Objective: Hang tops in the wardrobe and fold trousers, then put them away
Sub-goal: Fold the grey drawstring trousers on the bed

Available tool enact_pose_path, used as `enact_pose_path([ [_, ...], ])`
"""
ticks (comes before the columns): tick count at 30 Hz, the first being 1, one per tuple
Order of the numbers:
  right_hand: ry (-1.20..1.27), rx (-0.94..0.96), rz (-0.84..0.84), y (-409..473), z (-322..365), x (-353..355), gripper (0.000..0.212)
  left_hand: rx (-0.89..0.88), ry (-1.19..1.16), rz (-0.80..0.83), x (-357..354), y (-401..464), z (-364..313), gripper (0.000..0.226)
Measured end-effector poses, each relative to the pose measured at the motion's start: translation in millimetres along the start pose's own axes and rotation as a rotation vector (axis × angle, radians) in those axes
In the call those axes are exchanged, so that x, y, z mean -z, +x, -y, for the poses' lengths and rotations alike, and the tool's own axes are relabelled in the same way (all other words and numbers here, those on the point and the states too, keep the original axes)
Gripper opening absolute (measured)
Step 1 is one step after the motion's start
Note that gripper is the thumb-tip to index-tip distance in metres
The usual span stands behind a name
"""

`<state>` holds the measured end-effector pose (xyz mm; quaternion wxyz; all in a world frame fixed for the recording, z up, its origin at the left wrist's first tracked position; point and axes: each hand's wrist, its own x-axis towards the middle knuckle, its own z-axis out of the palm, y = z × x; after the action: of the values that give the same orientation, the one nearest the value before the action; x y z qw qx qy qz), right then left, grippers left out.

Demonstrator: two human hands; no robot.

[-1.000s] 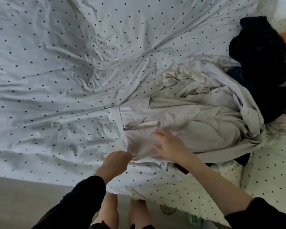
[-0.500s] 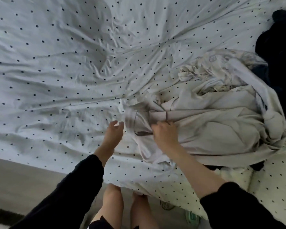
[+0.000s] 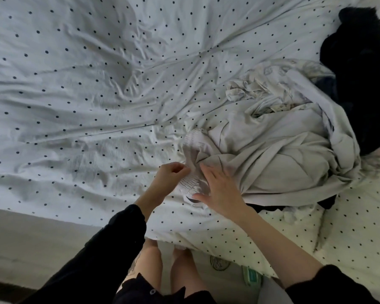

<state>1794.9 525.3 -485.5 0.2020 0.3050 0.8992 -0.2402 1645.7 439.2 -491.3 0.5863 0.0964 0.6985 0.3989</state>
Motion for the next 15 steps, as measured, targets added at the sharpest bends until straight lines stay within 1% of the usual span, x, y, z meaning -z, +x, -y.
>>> enact_pose_path([
  [1,0.047,-0.002,0.01,5,6,2,0.086,-0.028,0.002,0.004,2,-5,-2,0.013],
  [2,0.094,-0.017,0.019,10,10,2,0.08,-0.051,-0.002,-0.001,3,-9,-3,0.014],
  [3,0.138,-0.04,0.018,15,13,3,0.069,-0.062,-0.009,-0.009,4,-10,-3,0.014],
  [5,0.228,-0.076,-0.041,14,19,4,0.035,-0.076,-0.002,-0.02,7,-17,-5,0.013],
  [6,0.268,-0.091,-0.08,13,19,3,0.022,-0.082,0.018,-0.027,8,-19,-5,0.014],
  [7,0.294,-0.095,-0.124,10,20,5,0.015,-0.102,0.06,-0.038,10,-21,-6,0.018],
  [8,0.323,-0.092,-0.16,7,20,9,0.01,-0.131,0.112,-0.054,12,-23,-5,0.025],
  [9,0.356,-0.097,-0.193,3,20,15,0.005,-0.166,0.167,-0.067,14,-25,-5,0.037],
  [10,0.398,-0.097,-0.231,-2,21,27,0.006,-0.205,0.23,-0.065,15,-28,-8,0.052],
  [12,0.45,-0.101,-0.3,-13,22,56,0.015,-0.295,0.346,-0.01,13,-34,-18,0.08],
  [14,0.495,-0.055,-0.311,-22,23,89,0.006,-0.406,0.456,0.044,6,-38,-36,0.095],
  [15,0.494,-0.029,-0.315,-25,25,108,0.006,-0.469,0.514,0.055,3,-38,-49,0.099],
])
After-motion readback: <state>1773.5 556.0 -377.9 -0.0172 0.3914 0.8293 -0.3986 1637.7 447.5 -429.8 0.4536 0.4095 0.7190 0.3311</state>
